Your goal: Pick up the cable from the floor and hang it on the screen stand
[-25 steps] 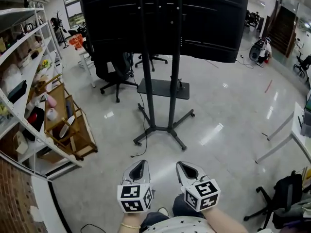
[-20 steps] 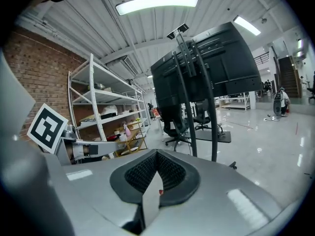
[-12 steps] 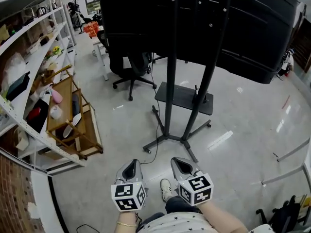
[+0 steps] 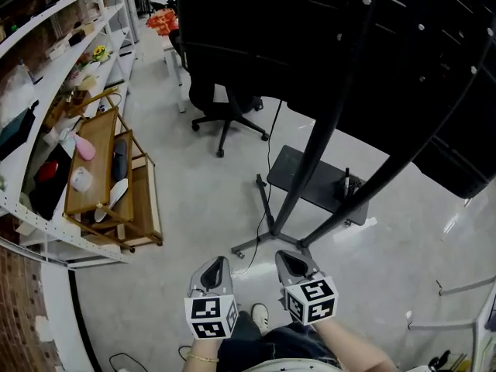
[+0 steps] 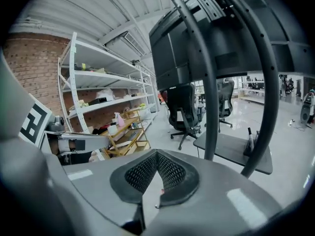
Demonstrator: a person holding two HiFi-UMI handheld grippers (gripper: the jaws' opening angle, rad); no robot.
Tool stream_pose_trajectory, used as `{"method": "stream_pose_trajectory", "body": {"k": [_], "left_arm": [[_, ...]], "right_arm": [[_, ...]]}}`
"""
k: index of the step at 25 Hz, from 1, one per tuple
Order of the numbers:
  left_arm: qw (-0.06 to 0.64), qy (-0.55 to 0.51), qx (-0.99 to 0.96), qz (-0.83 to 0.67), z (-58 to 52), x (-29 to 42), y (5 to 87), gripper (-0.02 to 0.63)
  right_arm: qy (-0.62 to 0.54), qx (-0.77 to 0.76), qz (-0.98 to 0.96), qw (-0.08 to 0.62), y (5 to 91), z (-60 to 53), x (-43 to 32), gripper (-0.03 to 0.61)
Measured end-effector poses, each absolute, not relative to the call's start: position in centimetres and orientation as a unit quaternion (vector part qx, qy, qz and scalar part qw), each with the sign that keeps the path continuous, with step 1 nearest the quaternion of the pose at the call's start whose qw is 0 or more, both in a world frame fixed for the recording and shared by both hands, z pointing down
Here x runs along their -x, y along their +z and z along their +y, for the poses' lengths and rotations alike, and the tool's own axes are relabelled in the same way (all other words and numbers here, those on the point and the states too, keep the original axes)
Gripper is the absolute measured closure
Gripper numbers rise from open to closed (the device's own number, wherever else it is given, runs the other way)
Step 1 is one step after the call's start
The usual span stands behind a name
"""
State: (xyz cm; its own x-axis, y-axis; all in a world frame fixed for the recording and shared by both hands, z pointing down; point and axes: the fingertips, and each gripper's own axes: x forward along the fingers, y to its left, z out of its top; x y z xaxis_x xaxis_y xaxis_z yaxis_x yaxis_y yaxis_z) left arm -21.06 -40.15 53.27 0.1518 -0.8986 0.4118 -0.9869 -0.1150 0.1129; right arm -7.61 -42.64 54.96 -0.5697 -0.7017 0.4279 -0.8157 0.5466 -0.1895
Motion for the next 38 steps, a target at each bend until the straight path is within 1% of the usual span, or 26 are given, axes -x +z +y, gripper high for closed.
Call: {"method": "stream_pose_trajectory", "body": {"k": [7,12,15,19,20,21,26,28,30,32,33,34,38], "left_arm": [[0.217,0.125,-0.740,-0.624,-49.6,23.6,60.6,0.606],[0.204,0.140,-0.780,-0.575,-56.1,24.8,68.0,0.607],[0.215,0.152,-0.778,-0.571,-58.7,25.8,72.7,0.606],[0.224,0.174,-0.787,-0.549,-60.0,25.5,78.9,0.606],[0.225,0.179,-0.787,-0.546,-60.5,25.4,80.7,0.606],[0.227,0.183,-0.787,-0.544,-61.1,25.4,82.5,0.606],[0.246,0.188,-0.770,-0.558,-64.7,25.5,90.8,0.606],[0.260,0.177,-0.762,-0.566,-66.1,26.0,93.6,0.606],[0.266,0.170,-0.759,-0.570,-67.4,26.2,96.0,0.606],[0.262,0.170,-0.759,-0.572,-68.4,26.4,98.2,0.606],[0.258,0.170,-0.760,-0.572,-68.9,26.4,99.2,0.606],[0.255,0.169,-0.761,-0.572,-69.3,26.4,100.2,0.606],[0.246,0.174,-0.763,-0.572,-70.3,26.5,103.5,0.606]], "right_arm": [[0.239,-0.460,-0.838,0.170,63.9,-52.6,10.8,0.580],[0.263,-0.483,-0.815,0.185,73.0,-59.9,13.6,0.580],[0.271,-0.508,-0.793,0.200,78.8,-63.2,14.4,0.578],[0.308,-0.553,-0.747,0.205,86.7,-65.6,13.1,0.577],[0.312,-0.559,-0.740,0.205,88.8,-66.4,12.8,0.533],[0.313,-0.564,-0.735,0.209,90.7,-67.2,12.4,0.517],[0.320,-0.591,-0.703,0.233,99.8,-70.7,10.9,0.509],[0.335,-0.595,-0.692,0.236,103.4,-72.0,10.9,0.484],[0.340,-0.603,-0.681,0.241,106.7,-73.3,10.5,0.479],[0.342,-0.609,-0.673,0.244,109.9,-74.3,10.0,0.476],[0.343,-0.609,-0.672,0.246,111.4,-74.8,9.9,0.485],[0.342,-0.608,-0.672,0.248,112.8,-75.2,9.9,0.476],[0.347,-0.618,-0.659,0.251,117.2,-76.3,9.6,0.479]]}}
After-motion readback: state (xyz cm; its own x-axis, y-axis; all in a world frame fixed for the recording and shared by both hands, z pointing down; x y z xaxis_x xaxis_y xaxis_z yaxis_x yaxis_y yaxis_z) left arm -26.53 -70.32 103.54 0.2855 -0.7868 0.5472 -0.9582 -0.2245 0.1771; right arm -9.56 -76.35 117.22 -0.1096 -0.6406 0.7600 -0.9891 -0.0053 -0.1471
